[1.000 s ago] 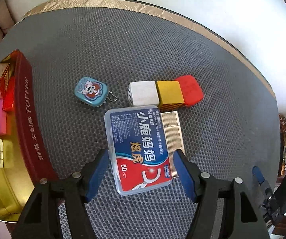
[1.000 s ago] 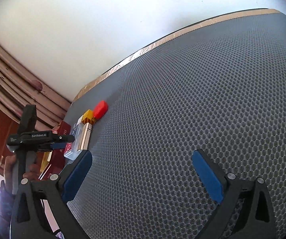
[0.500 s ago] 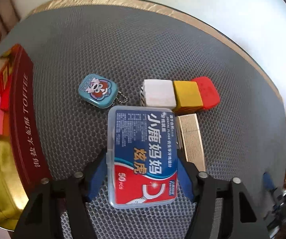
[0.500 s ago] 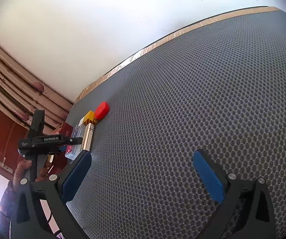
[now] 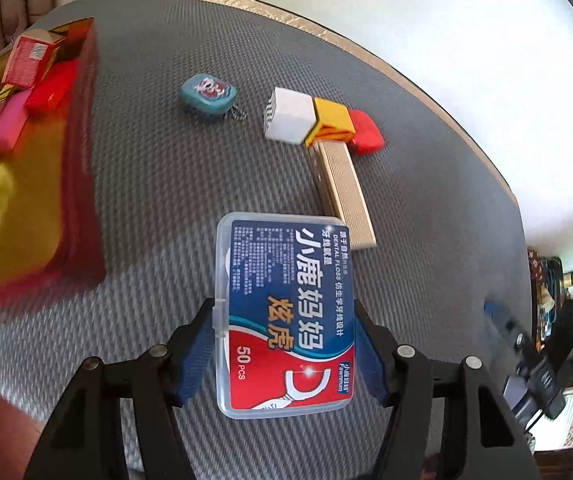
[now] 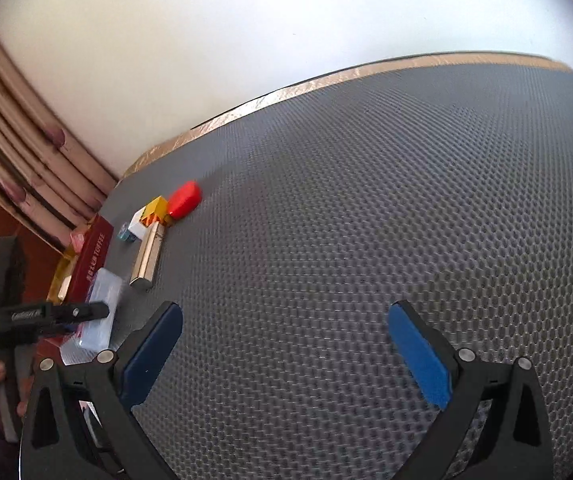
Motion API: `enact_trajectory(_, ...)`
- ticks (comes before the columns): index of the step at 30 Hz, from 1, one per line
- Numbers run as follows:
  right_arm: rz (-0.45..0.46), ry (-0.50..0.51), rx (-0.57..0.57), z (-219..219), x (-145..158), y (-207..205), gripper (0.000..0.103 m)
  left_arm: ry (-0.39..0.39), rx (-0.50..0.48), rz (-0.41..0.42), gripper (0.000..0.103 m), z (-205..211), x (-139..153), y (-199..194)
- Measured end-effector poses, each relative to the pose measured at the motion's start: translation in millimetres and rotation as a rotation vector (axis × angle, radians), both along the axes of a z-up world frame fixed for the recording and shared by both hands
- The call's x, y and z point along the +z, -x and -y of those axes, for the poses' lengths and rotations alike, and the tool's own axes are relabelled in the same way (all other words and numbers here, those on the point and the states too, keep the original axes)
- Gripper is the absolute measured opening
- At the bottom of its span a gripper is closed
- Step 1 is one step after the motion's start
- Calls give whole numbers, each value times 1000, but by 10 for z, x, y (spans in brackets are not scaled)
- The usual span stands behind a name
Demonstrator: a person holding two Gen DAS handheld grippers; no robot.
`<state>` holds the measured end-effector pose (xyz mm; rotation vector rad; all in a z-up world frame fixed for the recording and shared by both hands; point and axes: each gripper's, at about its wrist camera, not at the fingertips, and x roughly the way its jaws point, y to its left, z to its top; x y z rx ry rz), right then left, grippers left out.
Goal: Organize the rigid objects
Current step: 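Grasp the gold ribbed lighter with the right tool while the left tool holds the floss box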
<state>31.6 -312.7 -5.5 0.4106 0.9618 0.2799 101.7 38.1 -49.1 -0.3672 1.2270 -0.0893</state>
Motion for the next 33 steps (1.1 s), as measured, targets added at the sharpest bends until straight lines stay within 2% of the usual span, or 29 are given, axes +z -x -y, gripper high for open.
enact_trajectory(2, 36, -10, 49, -221, 103, -14, 103, -6, -14, 6, 65, -16, 1, 92)
enact_trajectory(4, 60, 36, 115, -550, 192, -64, 103, 3, -22, 6, 65, -30, -6, 165)
enact_trajectory(5, 67, 49, 142, -670, 199, -88, 103, 2, -24, 9, 65, -55, -12, 203)
enact_trajectory(6, 71, 67, 185, -886, 221, -144, 103, -3, -20, 12, 65, 92, 8, 303)
enact_trajectory(9, 69, 82, 260, -1339, 227, -321, 100, 3, -11, 14, 65, -1, 25, 313)
enact_trajectory(12, 72, 127, 309, -1695, 215, -481, 88, 20, 9, 15, 65, -96, 69, 426)
enact_trajectory(14, 51, 148, 338, -1951, 180, -645, 72, 22, 17, 18, 65, -134, 64, 445)
enact_trajectory(16, 35, 183, 358, -2121, 145, -741, 70, 35, 24, 13, 65, -178, 51, 451)
enact_trajectory(21, -5, 262, 371, -2338, -18, -909, 66, 47, 25, 3, 65, -233, 109, 518)
enact_trajectory(22, -13, 272, 372, -2348, -51, -927, 59, 44, 22, 4, 65, -223, 106, 512)
enact_trajectory(23, -21, 285, 375, -2372, -86, -952, 44, 42, 21, 4, 65, -205, 93, 491)
enact_trajectory(25, -38, 332, 386, -2437, -165, -980, 29, 41, 19, 4, 65, -220, 94, 500)
enact_trajectory(28, -24, 328, 403, -2395, -173, -947, 28, 43, 22, 2, 65, -213, 97, 495)
enact_trajectory(33, 21, 349, 370, -2038, -161, -704, 28, 39, 29, 4, 65, -178, 81, 490)
